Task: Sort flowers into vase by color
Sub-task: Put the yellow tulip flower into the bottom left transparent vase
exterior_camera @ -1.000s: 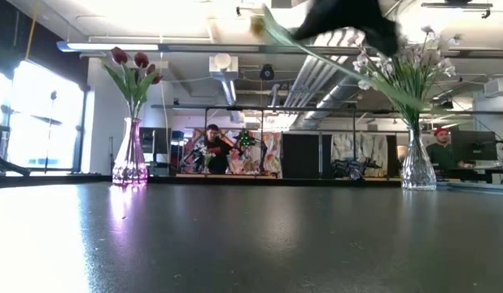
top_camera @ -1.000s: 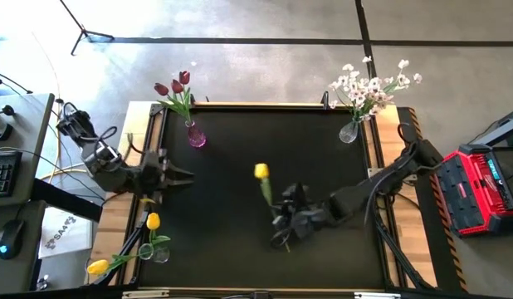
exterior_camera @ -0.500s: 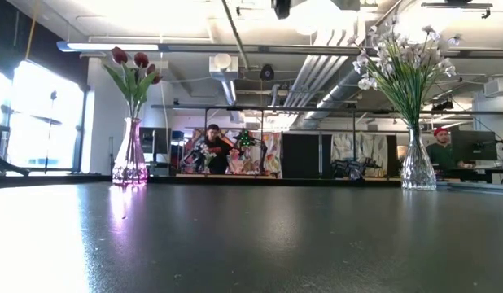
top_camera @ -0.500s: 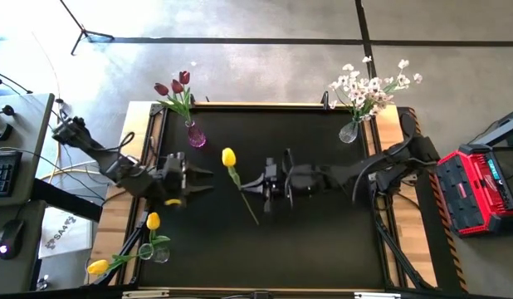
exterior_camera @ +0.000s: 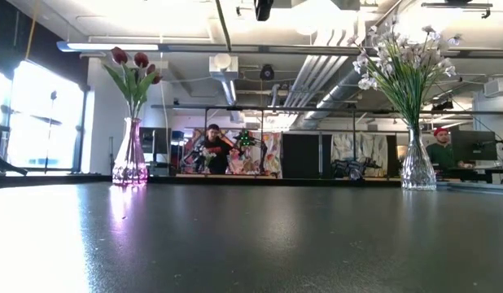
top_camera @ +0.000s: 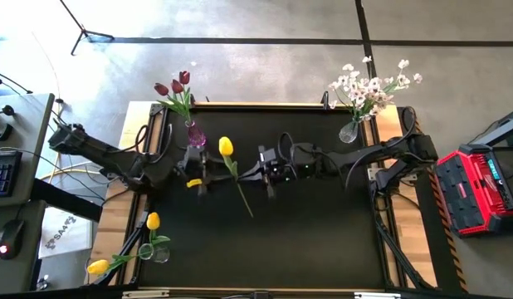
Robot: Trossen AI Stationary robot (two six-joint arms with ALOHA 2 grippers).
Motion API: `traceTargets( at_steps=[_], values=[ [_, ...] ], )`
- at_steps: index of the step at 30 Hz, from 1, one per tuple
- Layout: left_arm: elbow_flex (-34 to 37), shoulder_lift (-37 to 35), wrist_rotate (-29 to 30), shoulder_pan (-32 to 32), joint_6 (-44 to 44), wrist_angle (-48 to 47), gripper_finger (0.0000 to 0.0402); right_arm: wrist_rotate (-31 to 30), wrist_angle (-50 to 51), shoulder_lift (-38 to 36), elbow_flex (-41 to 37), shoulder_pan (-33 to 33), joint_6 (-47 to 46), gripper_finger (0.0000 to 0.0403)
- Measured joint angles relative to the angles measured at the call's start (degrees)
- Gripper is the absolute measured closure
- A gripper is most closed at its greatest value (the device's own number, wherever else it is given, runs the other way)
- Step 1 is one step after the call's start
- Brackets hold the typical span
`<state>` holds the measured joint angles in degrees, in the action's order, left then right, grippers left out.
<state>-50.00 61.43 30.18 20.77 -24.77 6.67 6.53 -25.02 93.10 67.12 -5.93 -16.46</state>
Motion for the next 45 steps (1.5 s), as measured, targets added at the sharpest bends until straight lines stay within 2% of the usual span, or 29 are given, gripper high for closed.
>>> traceTargets(
  at_steps=[4, 9, 12, 15, 18, 22, 25, 28, 30, 33, 36, 40, 45],
  values=[
    [0.0, 1.8, -4.5, -1.6, 1.5, 2.5, 0.0188, 0.1, 0.4, 0.0, 0.0, 0.0, 0.0, 0.0403],
    [0.0, 2.7, -5.6, -2.6, -0.1, 2.4, 0.0206, 0.1, 0.5, 0.0, 0.0, -0.1, -0.3, 0.0403],
    [0.0, 2.3, -5.2, -2.5, 0.0, 2.4, 0.0252, 0.1, 0.5, 0.0, 0.0, -0.4, -0.5, 0.0403],
    [0.0, 1.3, -5.2, -2.4, 2.8, 2.1, 0.0321, -0.2, 0.6, 0.0, 0.0, -0.5, -2.1, 0.0402],
    [0.0, -0.1, -5.0, -1.6, 7.4, 0.7, 0.0385, -3.0, 1.9, 0.0, 0.1, -0.5, -5.8, 0.0392],
    [0.0, -3.5, -2.6, -0.1, 9.9, -2.6, 0.039, -7.1, 5.5, 0.0, 0.1, -0.6, -6.6, 0.0358],
    [0.0, -7.1, -0.8, 1.4, 9.1, -7.7, 0.0398, -9.7, 9.0, 0.0, 0.1, -0.6, -9.9, 0.0329],
    [-0.5, -11.3, 0.0, 3.5, 6.4, -15.6, 0.0398, -12.2, 17.3, 0.0, 0.1, -0.5, -15.5, 0.0311],
    [-2.9, -14.0, -0.1, 5.4, 4.0, -27.4, 0.0399, -13.6, 24.1, 0.0, 0.1, -0.6, -18.2, 0.0306],
    [-8.5, -16.8, -1.5, 8.5, -1.1, -50.0, 0.04, -15.9, 32.8, 0.0, -0.5, -1.3, -21.5, 0.0305],
    [-14.0, -18.9, -2.6, 11.8, -6.3, -62.4, 0.0401, -16.8, 36.1, 0.0, -1.9, -2.2, -23.9, 0.0304],
    [-17.2, -22.1, -4.5, 16.3, -5.7, -63.6, 0.0401, -16.9, 36.1, 0.0, -3.6, -3.2, -26.1, 0.0304],
    [-17.1, -24.9, -4.5, 22.4, -6.9, -62.8, 0.0401, -18.6, 38.0, 0.0, -4.3, -4.2, -29.5, 0.0304]
  ],
)
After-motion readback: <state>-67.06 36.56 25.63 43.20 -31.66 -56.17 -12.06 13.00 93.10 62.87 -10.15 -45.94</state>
